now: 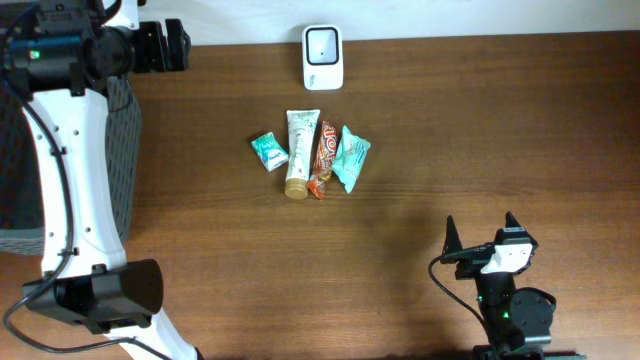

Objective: Scan the item barcode

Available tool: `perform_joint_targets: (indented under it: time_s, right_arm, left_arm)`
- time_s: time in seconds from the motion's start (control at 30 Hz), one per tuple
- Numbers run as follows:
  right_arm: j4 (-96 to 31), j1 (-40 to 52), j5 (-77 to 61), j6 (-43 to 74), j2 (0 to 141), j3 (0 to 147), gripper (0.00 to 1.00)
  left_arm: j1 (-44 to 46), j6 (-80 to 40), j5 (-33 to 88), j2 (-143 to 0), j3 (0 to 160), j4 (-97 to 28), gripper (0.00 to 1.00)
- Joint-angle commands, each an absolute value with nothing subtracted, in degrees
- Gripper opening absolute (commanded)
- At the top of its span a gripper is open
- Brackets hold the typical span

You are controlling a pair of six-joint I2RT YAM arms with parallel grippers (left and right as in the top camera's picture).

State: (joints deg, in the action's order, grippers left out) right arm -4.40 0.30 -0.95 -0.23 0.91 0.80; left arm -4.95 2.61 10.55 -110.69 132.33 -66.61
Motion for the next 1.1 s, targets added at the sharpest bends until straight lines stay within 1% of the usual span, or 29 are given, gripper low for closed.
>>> perform_joint_targets:
  time_s: [0.0,0.13,0.33,0.47,0.53,0.63,0.7,0.73,0.77,0.87,1.0,1.07]
  right_arm:
    - [-4.51,-0.08,-0.21,0.03,0.51,0.32,0.99]
    - [-4.51,-0.08,-0.23,0.03,0.51,0.32,0.99]
    - [-4.51,-0.08,-0.23,0.03,0.51,0.32,0.99]
    - [-4.51,-0.08,-0.21,0.03,0.51,0.32,0.99]
    - [-4.51,-0.08,-0.23,0.03,0.51,0.32,0.99]
    - [-4.51,-0.08,-0.23,0.03,0.51,0.32,0.99]
    - [-4.51,-0.08,-0.23,0.03,0.51,0.32,0.99]
    - [-4.51,-0.08,-0.21,0.03,0.51,0.32,0.99]
    - [-4.51,-0.08,-0.23,0.03,0.51,0.32,0.99]
    - [-4.51,-0.08,-0.23,0.03,0.51,0.32,0.99]
    - [-4.51,-0.08,-0.23,0.03,0.51,0.32,0.99]
    - [-4.51,-0.08,-0.23,0.03,0.51,0.32,0.99]
  left_arm:
    - [-5.17,4.86,5.82,-110.13,133.01,-65.80,0.99]
    - [-5.17,5.23,4.86,-110.13,133.01,-62.43,0.99]
    - [-5.17,15.14,4.84,-110.13,133.01,-54.87,0.99]
    - [-6.98,14.81,3.57,-110.13,133.01,-53.25,0.99]
    - [-8.56,11.20,3.60,-110.13,133.01,-53.34,0.99]
    - [-11.16,9.87,3.57,-110.13,133.01,-52.64,0.99]
    - [-15.09,4.25,3.66,-110.13,133.01,-52.34,0.99]
    - [-17.37,0.69,5.10,-110.13,133.01,-52.49,0.99]
    - [-18.39,0.62,7.62,-110.13,133.01,-52.51,0.99]
    - [-21.39,0.84,26.44,-110.13,133.01,-52.05,0.99]
    - [-21.78,0.80,34.79,-110.13,133.01,-53.01,0.99]
    - [-21.78,0.84,35.07,-110.13,133.01,-54.48,0.99]
